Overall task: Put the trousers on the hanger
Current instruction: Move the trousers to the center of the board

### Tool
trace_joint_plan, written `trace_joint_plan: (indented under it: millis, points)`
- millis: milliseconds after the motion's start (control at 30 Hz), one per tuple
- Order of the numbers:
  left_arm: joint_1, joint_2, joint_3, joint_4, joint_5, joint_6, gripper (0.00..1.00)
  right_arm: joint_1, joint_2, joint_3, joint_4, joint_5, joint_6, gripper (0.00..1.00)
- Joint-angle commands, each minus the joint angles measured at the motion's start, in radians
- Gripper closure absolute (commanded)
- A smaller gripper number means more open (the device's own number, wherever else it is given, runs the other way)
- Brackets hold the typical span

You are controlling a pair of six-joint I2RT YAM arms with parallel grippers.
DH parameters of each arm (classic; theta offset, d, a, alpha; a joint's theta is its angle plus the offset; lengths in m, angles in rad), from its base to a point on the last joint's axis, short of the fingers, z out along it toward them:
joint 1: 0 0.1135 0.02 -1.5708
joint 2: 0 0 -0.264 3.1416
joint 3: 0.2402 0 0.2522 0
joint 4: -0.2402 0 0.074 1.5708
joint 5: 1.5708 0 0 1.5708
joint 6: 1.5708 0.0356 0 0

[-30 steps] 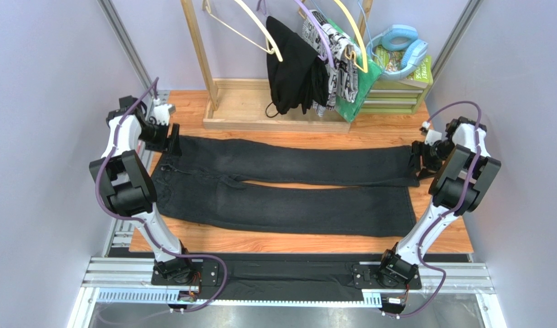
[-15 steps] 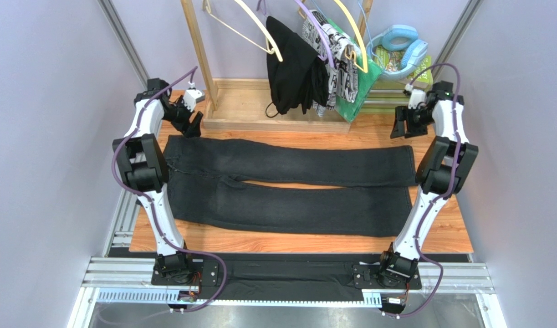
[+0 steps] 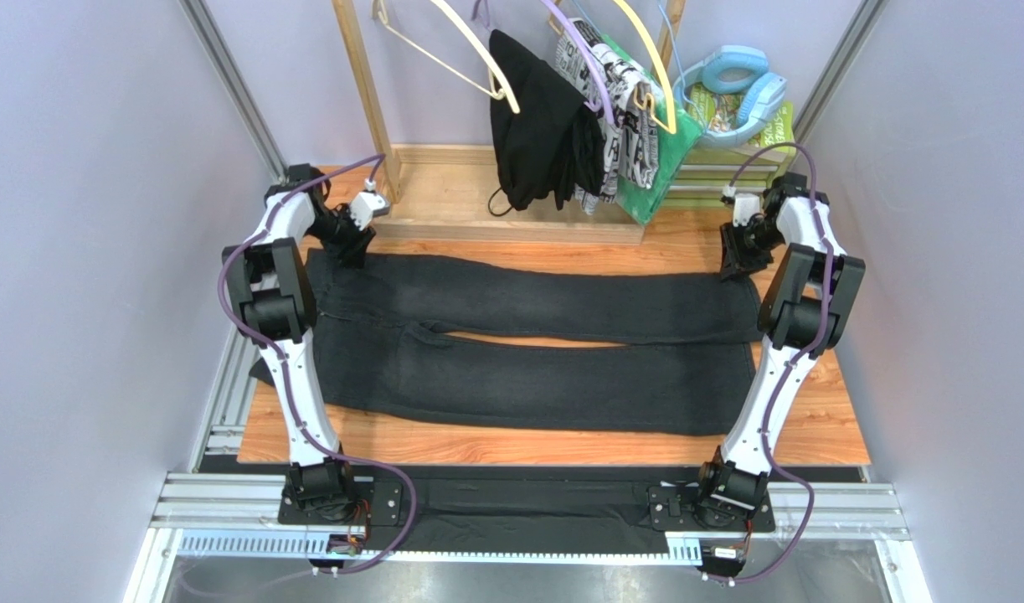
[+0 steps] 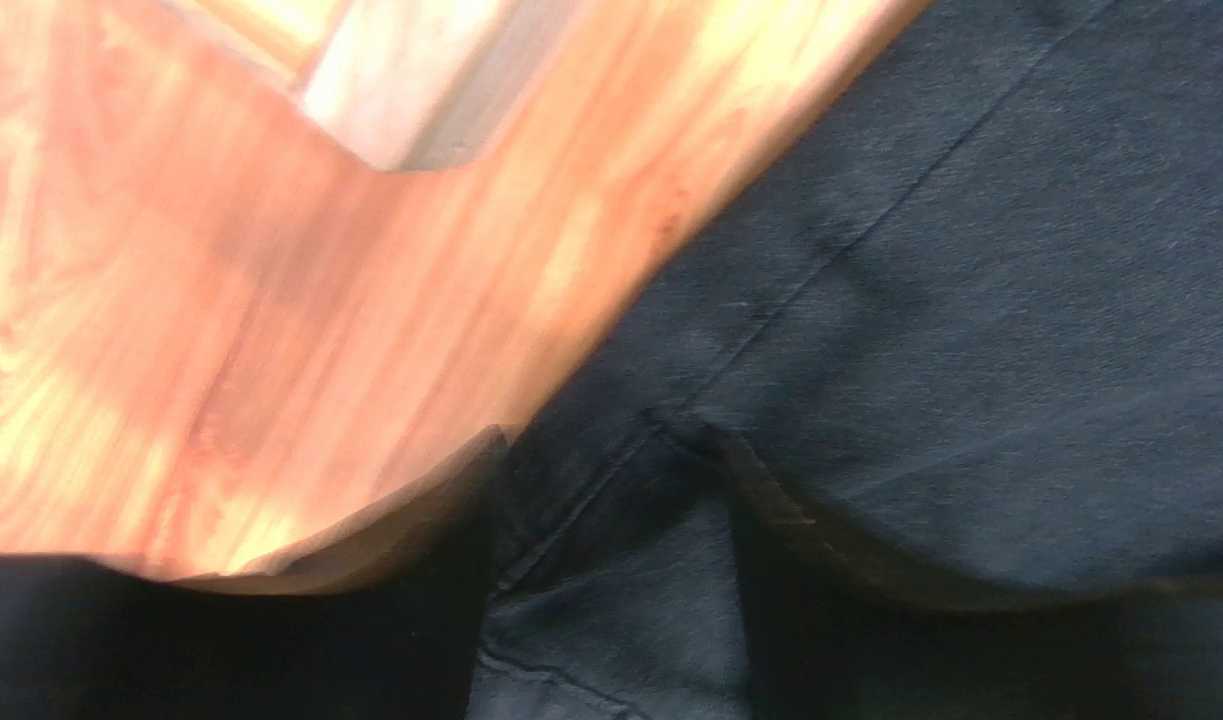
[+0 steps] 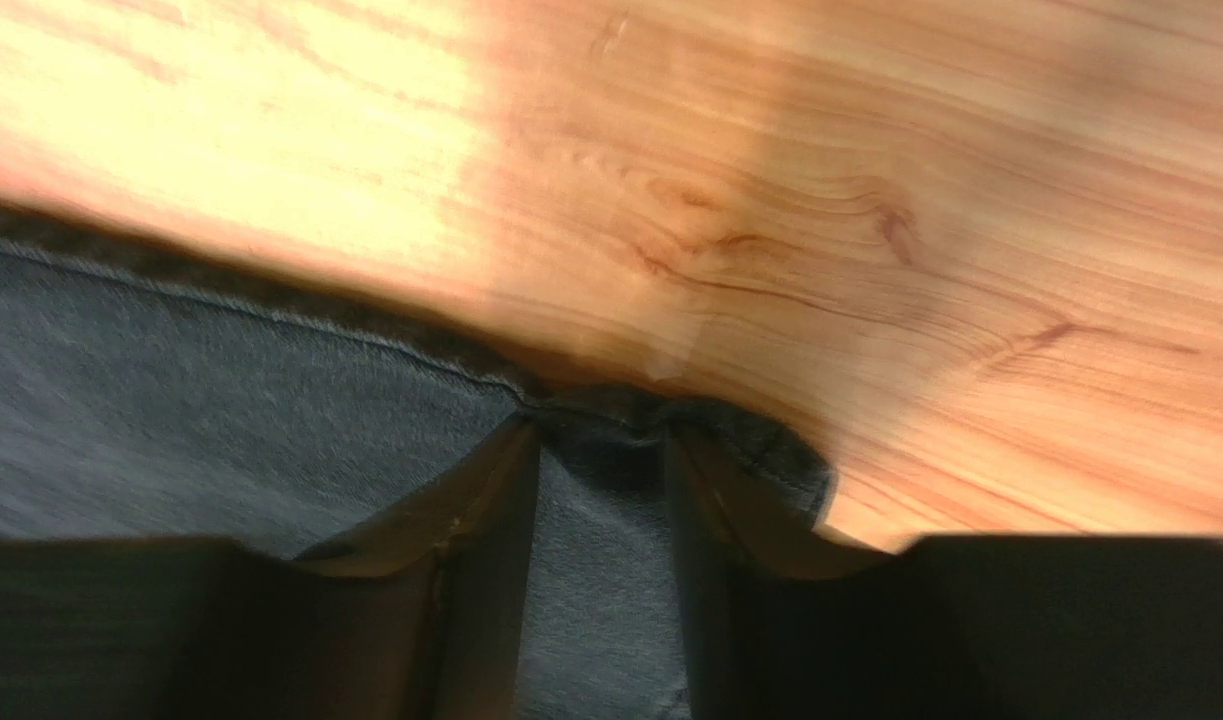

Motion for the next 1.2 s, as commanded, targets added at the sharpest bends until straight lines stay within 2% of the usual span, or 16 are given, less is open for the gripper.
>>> trace_joint_plan:
  millis: [0, 33, 67, 133, 233, 367, 533, 567, 600, 633, 700, 733, 800, 933, 1067, 1167]
  points:
    - [-0.003, -0.049, -0.065, -0.002, -0.048, 0.043, 0.59, 0.007, -0.040, -0.034, -0.028, 0.020, -0.074, 0.85]
    - [-0.003, -0.075, -0.088, 0.001, -0.042, 0.031, 0.67, 0.007, -0.046, -0.034, -0.027, 0.023, -0.070, 0.99]
    - [0.000, -0.095, -0.103, 0.009, -0.028, 0.016, 0.84, 0.006, -0.052, -0.031, -0.024, 0.020, -0.061, 1.00]
    - [0.017, -0.176, -0.167, 0.083, 0.022, -0.079, 1.00, 0.000, -0.098, -0.043, 0.001, 0.006, -0.051, 1.00]
    - [0.049, -0.299, -0.262, 0.240, 0.081, -0.212, 1.00, -0.019, -0.227, -0.132, 0.136, -0.015, -0.005, 1.00]
    - [0.092, -0.433, -0.407, 0.447, 0.116, -0.270, 1.00, -0.046, -0.374, -0.227, 0.286, -0.081, 0.048, 1.00]
    - [0.106, -0.500, -0.534, 0.637, 0.098, -0.323, 1.00, -0.034, -0.418, -0.316, 0.456, -0.088, 0.087, 1.00]
    - [0.095, -0.481, -0.518, 0.618, 0.060, -0.319, 1.00, -0.019, -0.367, -0.301, 0.440, -0.022, 0.064, 0.98]
    - [0.084, -0.417, -0.454, 0.592, 0.018, -0.320, 1.00, 0.013, -0.329, -0.238, 0.367, 0.024, 0.048, 0.87]
    - [0.075, -0.377, -0.409, 0.563, -0.029, -0.329, 0.69, 0.024, -0.288, -0.197, 0.334, 0.075, 0.054, 0.54]
    - [0.061, -0.285, -0.294, 0.469, -0.120, -0.381, 0.37, 0.030, -0.211, -0.149, 0.302, 0.172, 0.085, 0.21]
    - [0.061, -0.276, -0.284, 0.473, -0.143, -0.404, 0.01, 0.026, -0.201, -0.135, 0.308, 0.195, 0.112, 0.00]
    - [0.066, -0.314, -0.316, 0.528, -0.178, -0.443, 0.00, 0.020, -0.218, -0.130, 0.297, 0.212, 0.120, 0.00]
    - [0.072, -0.428, -0.416, 0.526, -0.096, -0.443, 0.00, 0.012, -0.304, -0.185, 0.222, 0.128, 0.114, 0.06]
    - [0.072, -0.526, -0.473, 0.301, 0.022, -0.374, 0.02, 0.013, -0.394, -0.254, -0.006, -0.024, 0.024, 0.17]
    - [0.074, -0.617, -0.577, 0.198, 0.004, -0.319, 0.00, 0.013, -0.463, -0.377, -0.154, -0.038, -0.093, 0.18]
